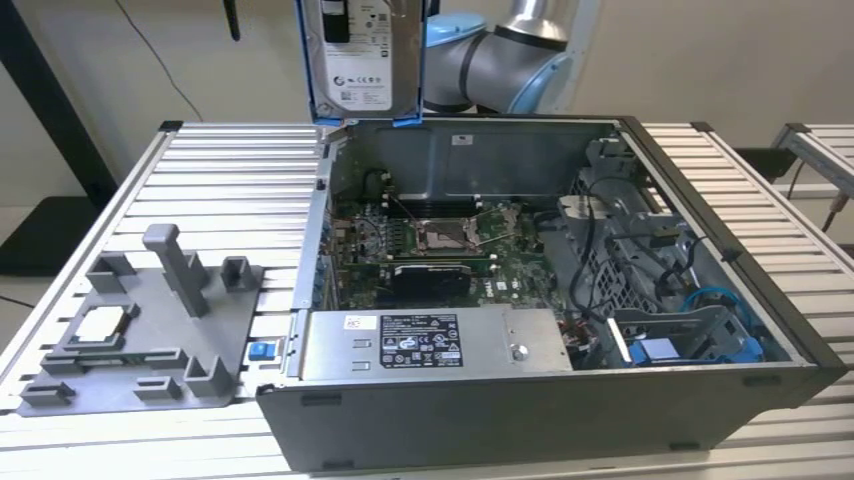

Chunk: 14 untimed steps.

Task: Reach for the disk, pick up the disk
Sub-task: 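Pick up the disk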

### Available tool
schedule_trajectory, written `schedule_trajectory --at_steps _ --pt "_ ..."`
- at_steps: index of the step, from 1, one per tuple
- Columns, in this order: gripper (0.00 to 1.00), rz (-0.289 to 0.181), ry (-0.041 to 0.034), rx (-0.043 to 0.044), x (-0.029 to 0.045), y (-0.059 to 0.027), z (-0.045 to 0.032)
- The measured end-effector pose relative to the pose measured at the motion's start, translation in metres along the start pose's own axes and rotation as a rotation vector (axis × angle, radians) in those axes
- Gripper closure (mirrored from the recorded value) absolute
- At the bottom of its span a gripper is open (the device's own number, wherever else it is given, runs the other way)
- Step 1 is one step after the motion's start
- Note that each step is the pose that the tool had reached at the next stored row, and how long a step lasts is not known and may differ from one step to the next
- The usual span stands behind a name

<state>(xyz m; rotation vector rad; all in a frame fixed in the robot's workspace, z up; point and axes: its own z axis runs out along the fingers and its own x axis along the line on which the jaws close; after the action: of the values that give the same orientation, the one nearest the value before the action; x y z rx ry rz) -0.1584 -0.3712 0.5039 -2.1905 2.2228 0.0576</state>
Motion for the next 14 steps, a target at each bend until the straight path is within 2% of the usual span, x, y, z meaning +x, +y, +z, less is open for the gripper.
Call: schedule_trajectory --at_steps 5,14 --pt "1.0 0.0 -0.0001 -0.0006 -0.0002 -0.0131 -0.0001" --pt "1.0 0.0 -0.0001 -0.0027 -0.0006 -0.0422 -0.0004"
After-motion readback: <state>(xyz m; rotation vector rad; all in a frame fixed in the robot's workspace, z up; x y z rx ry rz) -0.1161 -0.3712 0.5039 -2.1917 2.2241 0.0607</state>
